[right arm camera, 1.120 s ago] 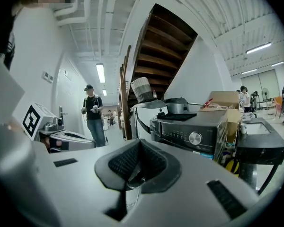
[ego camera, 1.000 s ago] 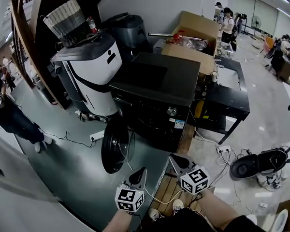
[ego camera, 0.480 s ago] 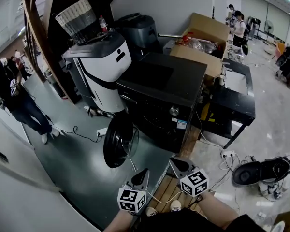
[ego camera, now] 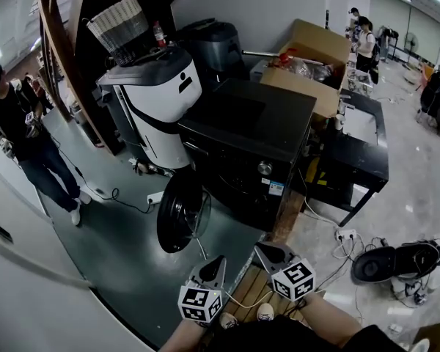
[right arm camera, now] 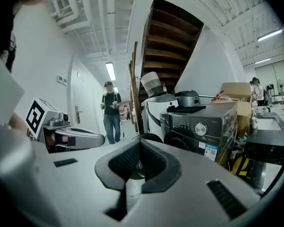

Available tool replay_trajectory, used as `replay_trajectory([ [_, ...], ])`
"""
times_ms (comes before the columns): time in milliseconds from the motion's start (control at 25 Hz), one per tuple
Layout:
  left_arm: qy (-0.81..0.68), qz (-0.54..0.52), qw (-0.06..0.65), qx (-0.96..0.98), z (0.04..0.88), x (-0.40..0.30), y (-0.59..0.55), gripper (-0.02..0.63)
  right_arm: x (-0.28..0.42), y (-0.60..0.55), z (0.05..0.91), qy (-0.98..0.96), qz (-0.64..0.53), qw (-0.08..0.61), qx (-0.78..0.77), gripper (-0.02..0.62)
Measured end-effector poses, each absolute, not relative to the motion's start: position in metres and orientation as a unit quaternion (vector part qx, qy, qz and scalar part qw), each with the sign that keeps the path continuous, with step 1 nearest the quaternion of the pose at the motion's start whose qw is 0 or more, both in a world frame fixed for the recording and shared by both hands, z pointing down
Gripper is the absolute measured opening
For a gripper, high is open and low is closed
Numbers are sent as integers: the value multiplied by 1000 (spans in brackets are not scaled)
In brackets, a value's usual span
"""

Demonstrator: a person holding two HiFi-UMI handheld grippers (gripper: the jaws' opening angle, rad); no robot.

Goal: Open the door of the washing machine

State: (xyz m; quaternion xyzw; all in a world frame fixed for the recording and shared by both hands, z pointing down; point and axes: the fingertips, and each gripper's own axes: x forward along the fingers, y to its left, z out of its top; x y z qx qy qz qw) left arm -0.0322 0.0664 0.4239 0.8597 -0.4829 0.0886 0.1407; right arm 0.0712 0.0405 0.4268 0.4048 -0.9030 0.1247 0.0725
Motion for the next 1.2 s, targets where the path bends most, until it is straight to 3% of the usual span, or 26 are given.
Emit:
replay_trajectory([
  [1200,-492,89,147,853,429,-47,61,17,55,36,436,-907,131,84,392,17],
])
